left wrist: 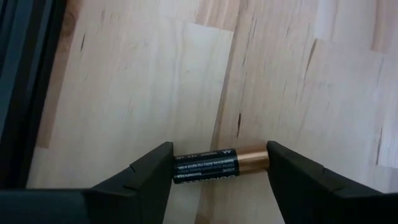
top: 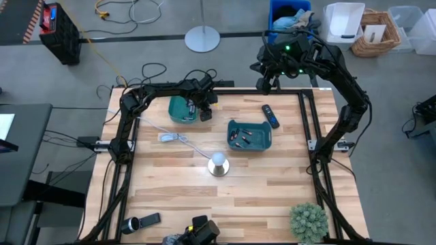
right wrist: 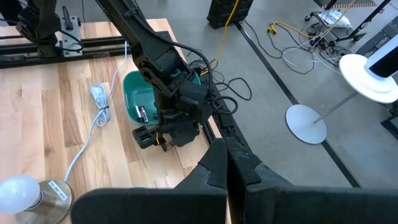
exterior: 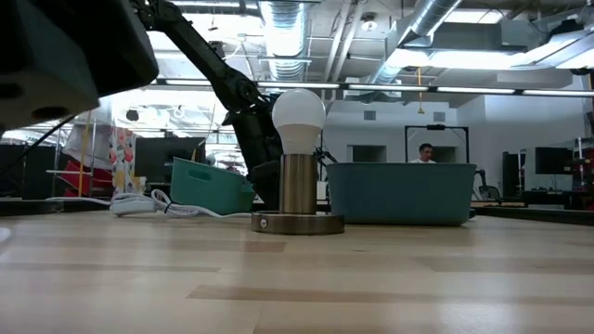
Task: Sort batteries
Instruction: Put the black battery into the blue bin
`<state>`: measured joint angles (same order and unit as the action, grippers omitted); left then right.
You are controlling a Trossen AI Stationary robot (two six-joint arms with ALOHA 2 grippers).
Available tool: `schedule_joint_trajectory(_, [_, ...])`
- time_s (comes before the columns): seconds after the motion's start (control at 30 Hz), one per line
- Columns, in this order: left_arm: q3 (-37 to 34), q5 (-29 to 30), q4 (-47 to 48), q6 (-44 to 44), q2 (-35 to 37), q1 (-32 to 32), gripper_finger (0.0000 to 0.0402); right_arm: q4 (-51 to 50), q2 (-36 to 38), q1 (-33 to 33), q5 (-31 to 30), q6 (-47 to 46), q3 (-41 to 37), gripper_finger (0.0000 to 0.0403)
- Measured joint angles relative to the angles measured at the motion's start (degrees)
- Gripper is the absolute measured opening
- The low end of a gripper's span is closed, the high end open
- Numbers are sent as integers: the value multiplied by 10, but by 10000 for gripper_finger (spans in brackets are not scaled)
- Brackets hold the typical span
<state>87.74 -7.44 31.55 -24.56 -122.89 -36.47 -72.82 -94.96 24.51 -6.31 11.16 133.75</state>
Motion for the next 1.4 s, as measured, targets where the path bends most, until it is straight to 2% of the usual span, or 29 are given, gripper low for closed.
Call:
schedule_joint_trajectory(1.03, [0,-13,-23,-61,2,2,225,1,0,8,0,-2,0,9])
schedule_joint_trajectory(1.4, [40,-24,-11,-67,5,10,225,1,0,19,0,-2,0,9])
